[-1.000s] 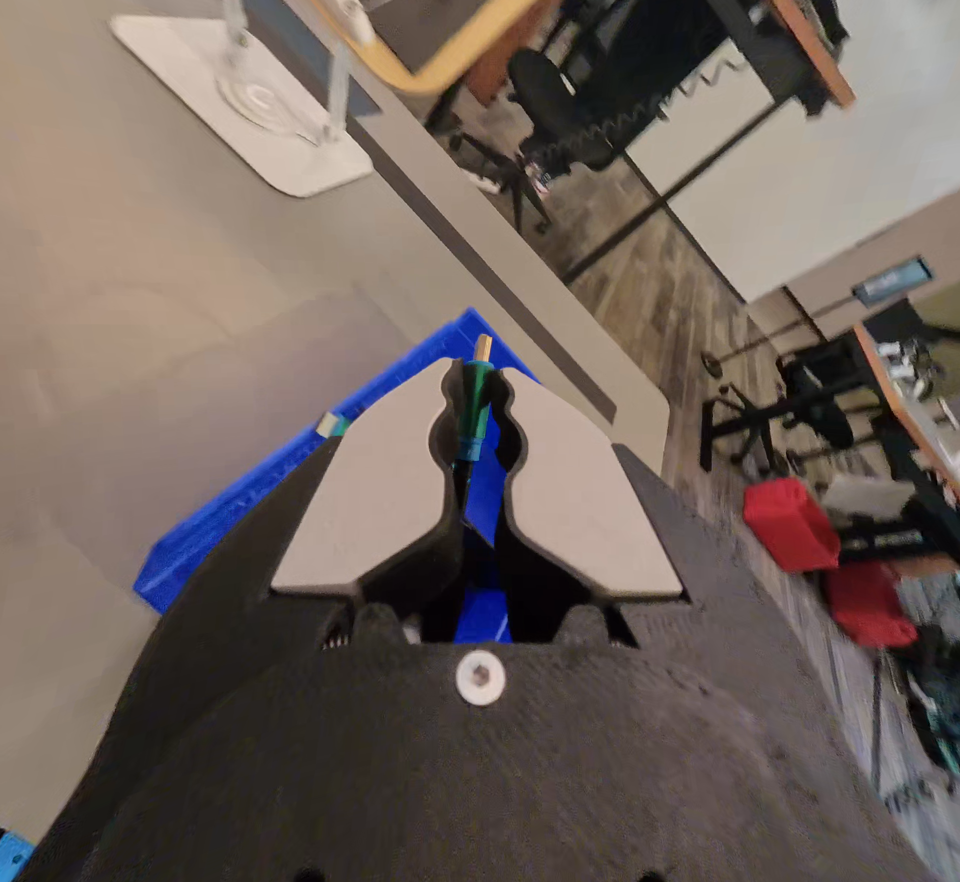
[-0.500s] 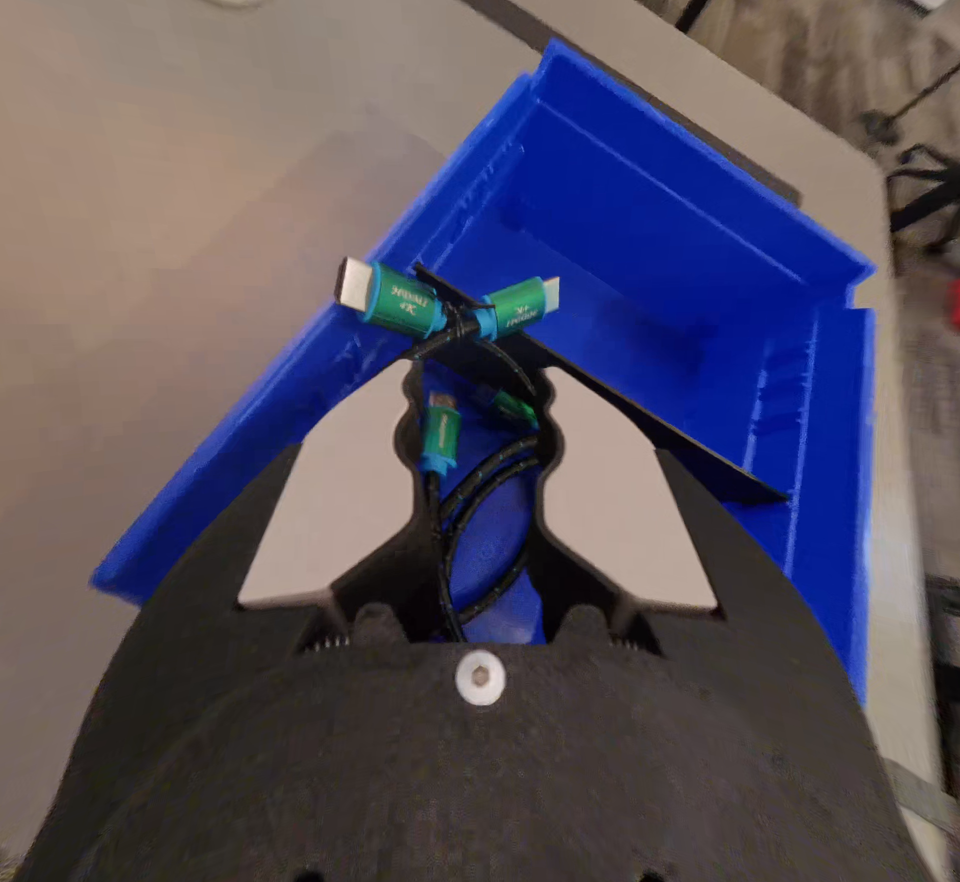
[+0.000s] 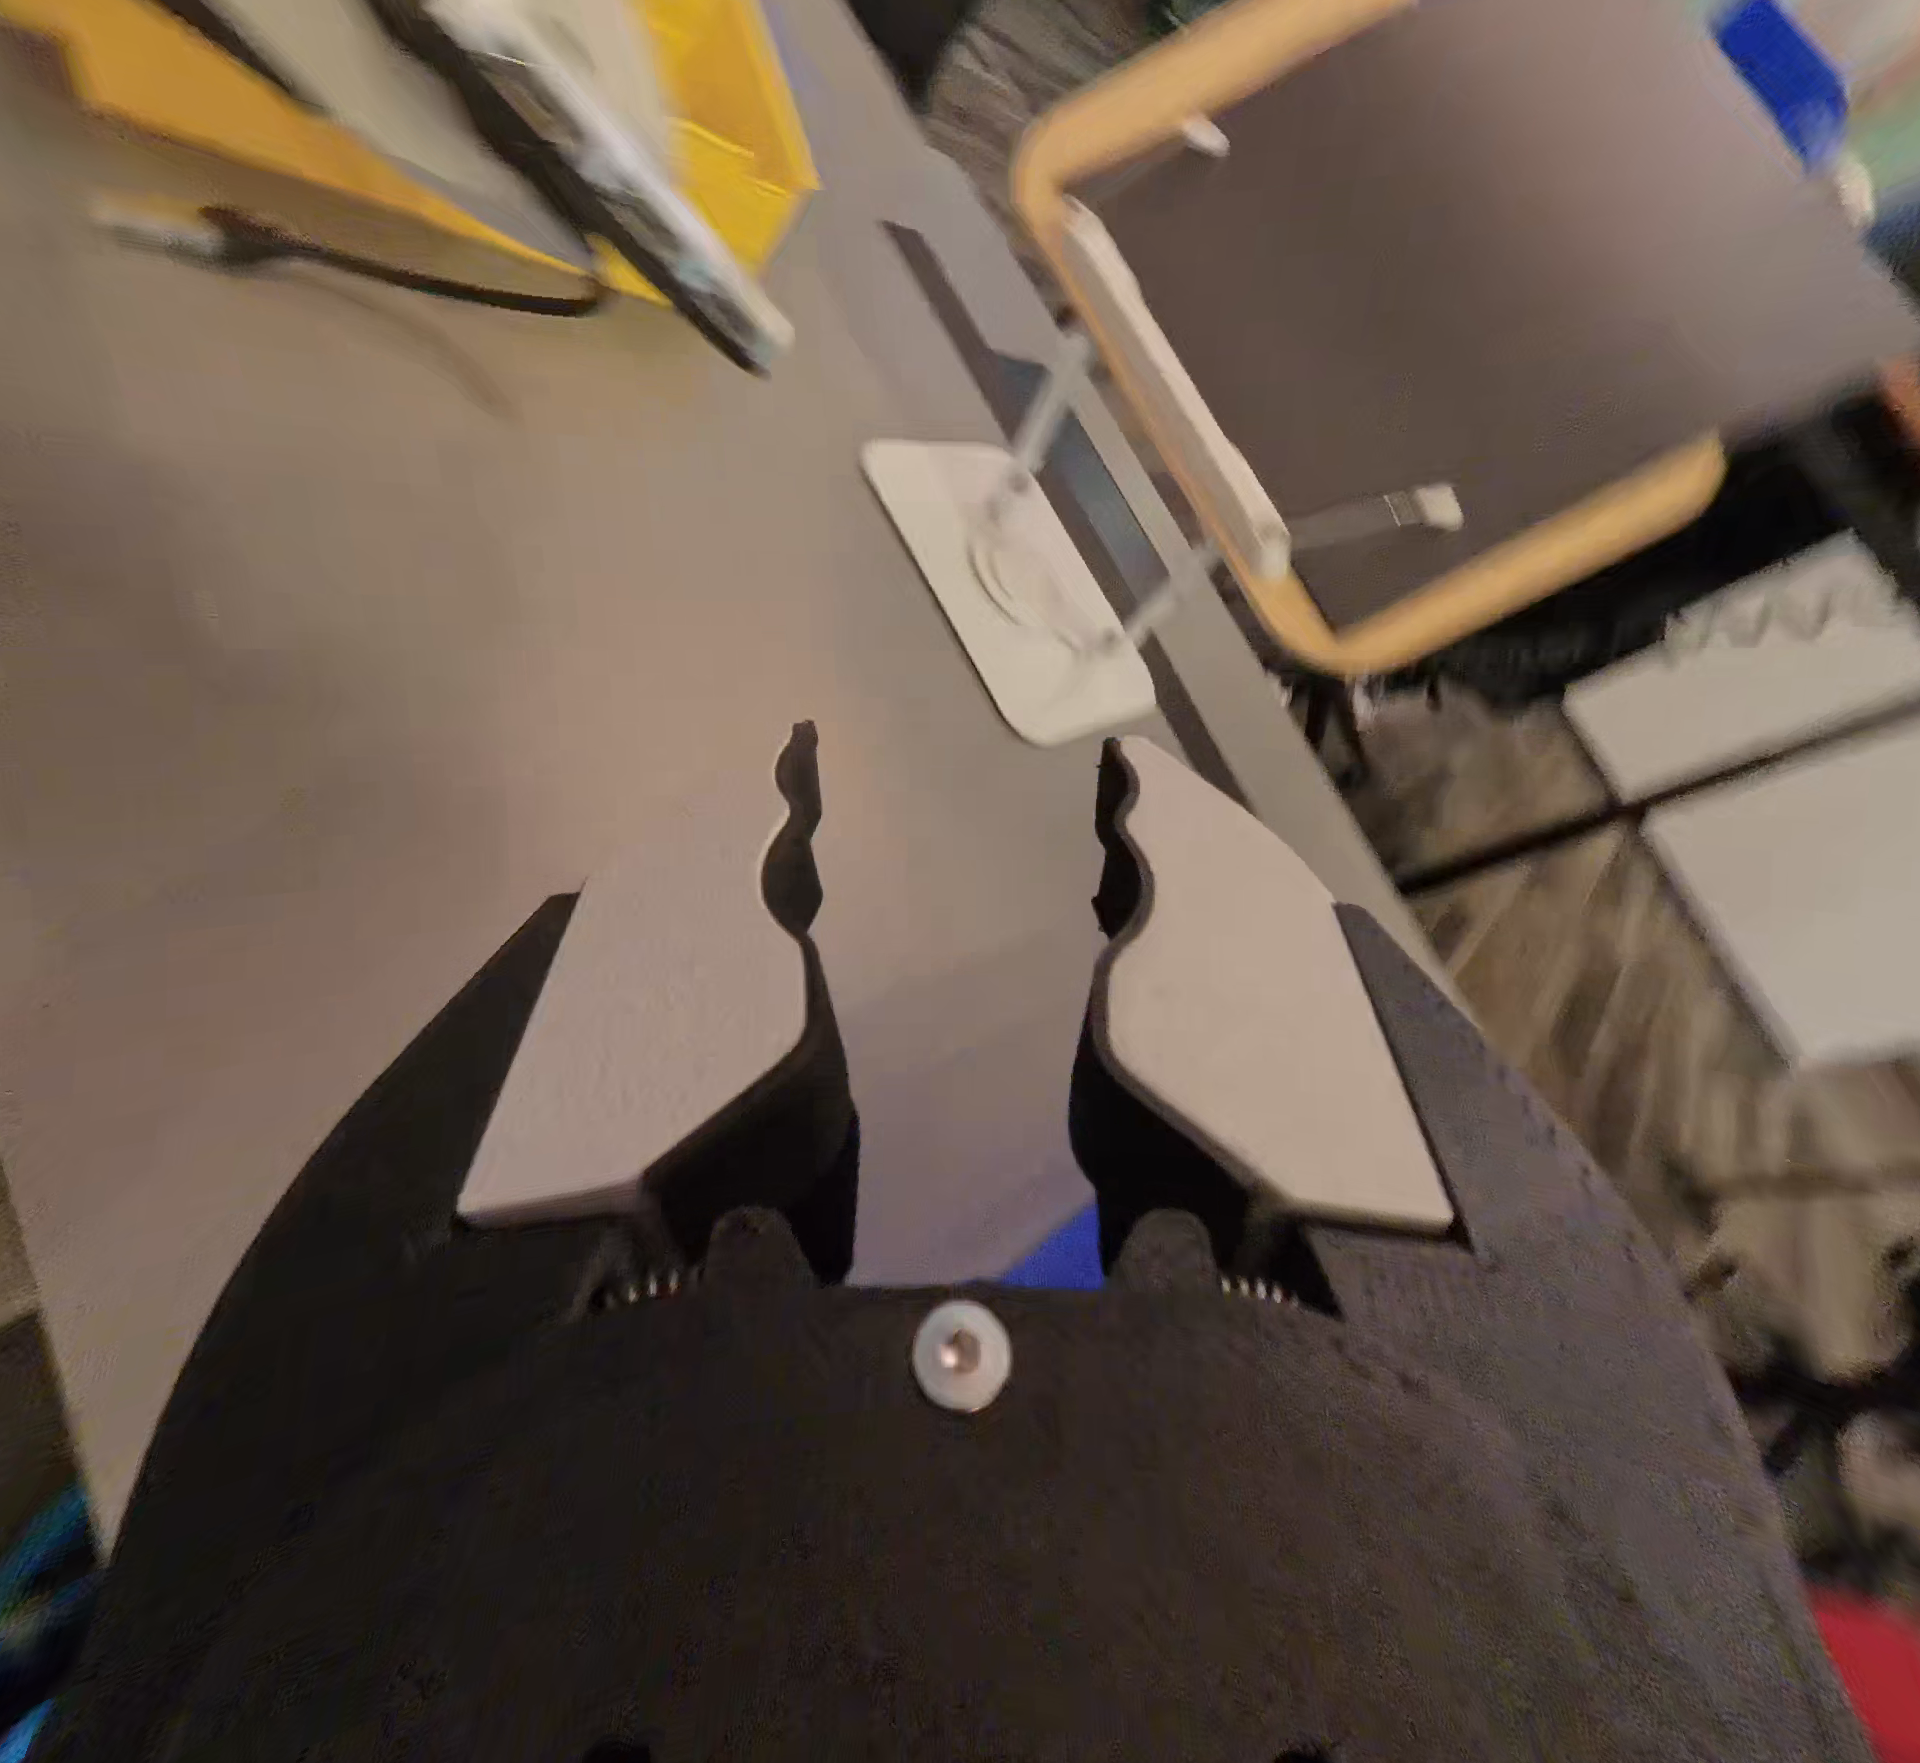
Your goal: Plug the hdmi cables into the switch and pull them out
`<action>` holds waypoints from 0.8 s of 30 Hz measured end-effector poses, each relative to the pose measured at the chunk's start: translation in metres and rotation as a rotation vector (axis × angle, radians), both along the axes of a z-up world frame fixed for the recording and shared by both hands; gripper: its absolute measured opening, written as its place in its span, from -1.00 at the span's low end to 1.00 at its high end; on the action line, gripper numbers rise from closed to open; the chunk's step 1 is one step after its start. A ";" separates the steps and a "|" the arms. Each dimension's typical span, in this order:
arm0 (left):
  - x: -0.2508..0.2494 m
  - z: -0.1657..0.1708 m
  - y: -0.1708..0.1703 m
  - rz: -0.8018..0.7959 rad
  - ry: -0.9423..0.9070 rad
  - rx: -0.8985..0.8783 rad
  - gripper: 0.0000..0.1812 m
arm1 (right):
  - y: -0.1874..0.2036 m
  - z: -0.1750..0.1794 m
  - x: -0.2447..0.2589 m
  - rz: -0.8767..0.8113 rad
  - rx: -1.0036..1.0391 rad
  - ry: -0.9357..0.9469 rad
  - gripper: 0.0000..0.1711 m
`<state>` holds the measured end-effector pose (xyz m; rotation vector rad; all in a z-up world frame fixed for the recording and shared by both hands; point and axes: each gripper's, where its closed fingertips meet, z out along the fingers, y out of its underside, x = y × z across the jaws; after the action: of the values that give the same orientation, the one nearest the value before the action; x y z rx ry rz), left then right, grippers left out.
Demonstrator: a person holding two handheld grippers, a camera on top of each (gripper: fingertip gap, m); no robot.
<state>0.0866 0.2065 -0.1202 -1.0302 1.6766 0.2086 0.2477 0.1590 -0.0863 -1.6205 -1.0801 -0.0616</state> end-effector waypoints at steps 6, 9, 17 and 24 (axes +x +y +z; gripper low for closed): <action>0.016 0.006 -0.024 -0.106 0.012 0.010 -0.75 | 0.007 -0.018 -0.108 0.267 0.199 -0.321 -0.50; 0.020 0.008 -0.033 -0.140 0.011 0.006 -0.74 | 0.014 -0.029 -0.131 0.335 0.229 -0.401 -0.54; 0.020 0.006 -0.039 -0.171 0.069 0.107 -0.69 | 0.018 -0.035 -0.138 0.346 0.213 -0.439 -0.76; 0.005 0.063 -0.036 -0.068 -0.043 0.348 -0.65 | 0.039 -0.006 -0.066 0.133 0.137 -0.387 -0.76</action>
<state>0.0916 0.1706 -0.0575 -0.7111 1.5654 0.4150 0.1815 0.1985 -0.0921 -1.4423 -1.4439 -0.3660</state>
